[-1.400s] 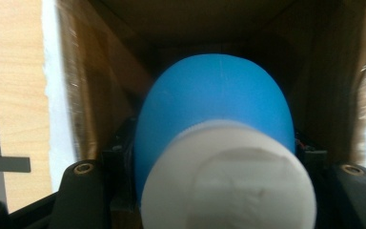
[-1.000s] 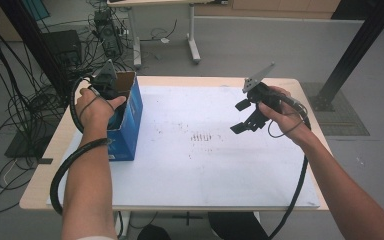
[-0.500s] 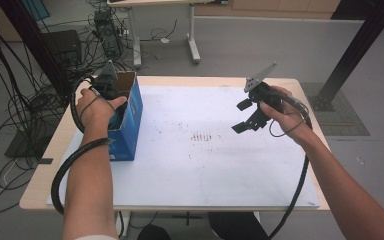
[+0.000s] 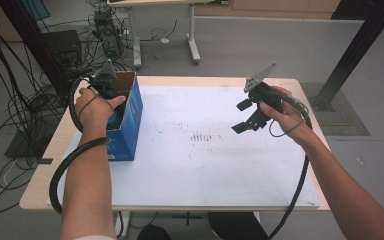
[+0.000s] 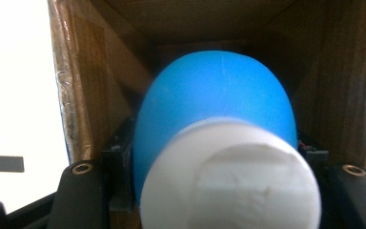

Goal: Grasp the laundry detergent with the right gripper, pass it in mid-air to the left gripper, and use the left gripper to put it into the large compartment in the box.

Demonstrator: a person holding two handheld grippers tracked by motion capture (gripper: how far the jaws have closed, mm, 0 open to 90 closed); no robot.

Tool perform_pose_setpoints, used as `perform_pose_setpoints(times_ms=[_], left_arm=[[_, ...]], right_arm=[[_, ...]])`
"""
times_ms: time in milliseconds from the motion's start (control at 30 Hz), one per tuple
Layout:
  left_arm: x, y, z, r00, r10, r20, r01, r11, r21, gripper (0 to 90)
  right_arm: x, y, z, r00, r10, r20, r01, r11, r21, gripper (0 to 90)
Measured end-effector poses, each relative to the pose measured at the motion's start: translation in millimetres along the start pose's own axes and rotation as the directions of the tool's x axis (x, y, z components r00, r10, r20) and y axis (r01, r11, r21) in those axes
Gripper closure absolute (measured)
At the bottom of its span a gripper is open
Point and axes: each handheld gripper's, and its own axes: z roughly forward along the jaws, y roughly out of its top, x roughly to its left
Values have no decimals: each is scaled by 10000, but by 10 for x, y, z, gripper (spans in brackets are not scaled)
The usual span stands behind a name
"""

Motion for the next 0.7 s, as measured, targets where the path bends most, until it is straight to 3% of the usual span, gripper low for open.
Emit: perform_pose_setpoints(times_ms=[700], left_arm=[[-23, 7, -23, 9999, 112, -113, -113, 9999, -57, 365]], right_arm=[[-10, -13, -26, 10000, 17, 45, -17, 10000, -24, 42]])
